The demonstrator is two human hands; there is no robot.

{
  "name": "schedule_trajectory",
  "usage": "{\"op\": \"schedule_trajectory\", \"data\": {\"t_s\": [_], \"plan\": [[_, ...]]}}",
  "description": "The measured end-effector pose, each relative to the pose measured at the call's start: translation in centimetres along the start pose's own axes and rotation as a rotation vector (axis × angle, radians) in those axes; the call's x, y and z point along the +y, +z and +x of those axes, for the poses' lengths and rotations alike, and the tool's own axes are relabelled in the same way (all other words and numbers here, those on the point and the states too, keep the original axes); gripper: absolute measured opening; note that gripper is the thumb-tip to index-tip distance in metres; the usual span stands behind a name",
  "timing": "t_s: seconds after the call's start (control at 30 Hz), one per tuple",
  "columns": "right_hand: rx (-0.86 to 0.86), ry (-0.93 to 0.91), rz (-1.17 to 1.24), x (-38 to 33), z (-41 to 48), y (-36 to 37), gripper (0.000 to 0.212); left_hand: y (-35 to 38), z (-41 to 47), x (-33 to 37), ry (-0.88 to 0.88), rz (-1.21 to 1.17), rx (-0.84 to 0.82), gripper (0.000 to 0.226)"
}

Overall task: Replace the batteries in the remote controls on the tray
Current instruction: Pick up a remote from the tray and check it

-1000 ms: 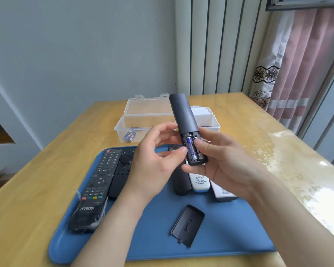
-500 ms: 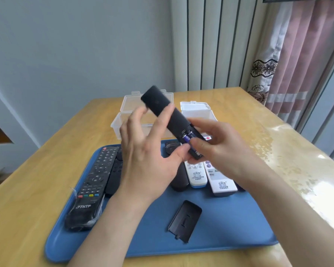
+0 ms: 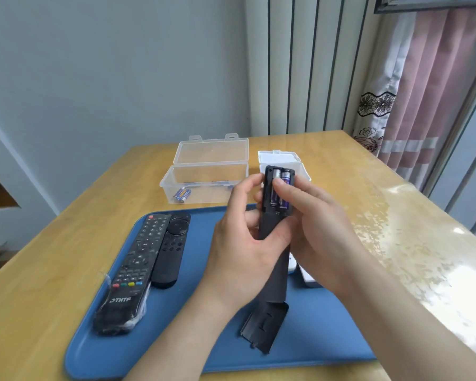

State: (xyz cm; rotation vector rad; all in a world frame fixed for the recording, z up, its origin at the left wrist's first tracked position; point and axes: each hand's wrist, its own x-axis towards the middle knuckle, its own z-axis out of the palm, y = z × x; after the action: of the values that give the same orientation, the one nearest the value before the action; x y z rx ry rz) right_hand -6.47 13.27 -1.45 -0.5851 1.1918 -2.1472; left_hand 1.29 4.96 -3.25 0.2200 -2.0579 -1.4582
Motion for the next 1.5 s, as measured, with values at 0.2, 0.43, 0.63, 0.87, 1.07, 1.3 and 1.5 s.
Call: {"op": "schedule_trajectory", "data": {"t_s": [0.2, 0.43, 0.63, 0.87, 1.07, 1.3, 1.5], "plan": [[-0.033, 0.197, 0.049, -0.7, 0.0, 0.3, 0.038, -0.4, 0.1, -0.7, 0.157, 0.296, 0.027, 0.063], [-0.039, 0.19, 0.199, -0.8, -0.4, 0.7, 0.029, -0.1, -0.4, -1.0, 0.299, 0.494, 0.034, 0.068], [0.003, 0.166, 0.184, -1.1, -0.6, 0.6, 0.014, 0.2, -0.3, -1.4, 0.427, 0.551, 0.028, 0.064], [0.033, 0.131, 0.182, -0.9, -0.5, 0.4, 0.008, 0.2, -0.3, -1.3, 0.464, 0.674, 0.123, 0.046], [-0.022, 0.138, 0.119, -0.5, -0.2, 0.2, 0.016, -0.5, 0.6, -0.7, 0.601, 0.819, 0.304, 0.043], [-0.083, 0.134, 0.081, 0.0, 0.0, 0.7, 0.026, -0.9, 1.0, -1.3, 0.7, 0.648, 0.317, 0.027], [0.035, 0.185, 0.273, 0.9, 1.0, -0.4, 0.026, -0.9, 0.8, -0.2, 0.369, 0.104, 0.321, 0.014]]}}
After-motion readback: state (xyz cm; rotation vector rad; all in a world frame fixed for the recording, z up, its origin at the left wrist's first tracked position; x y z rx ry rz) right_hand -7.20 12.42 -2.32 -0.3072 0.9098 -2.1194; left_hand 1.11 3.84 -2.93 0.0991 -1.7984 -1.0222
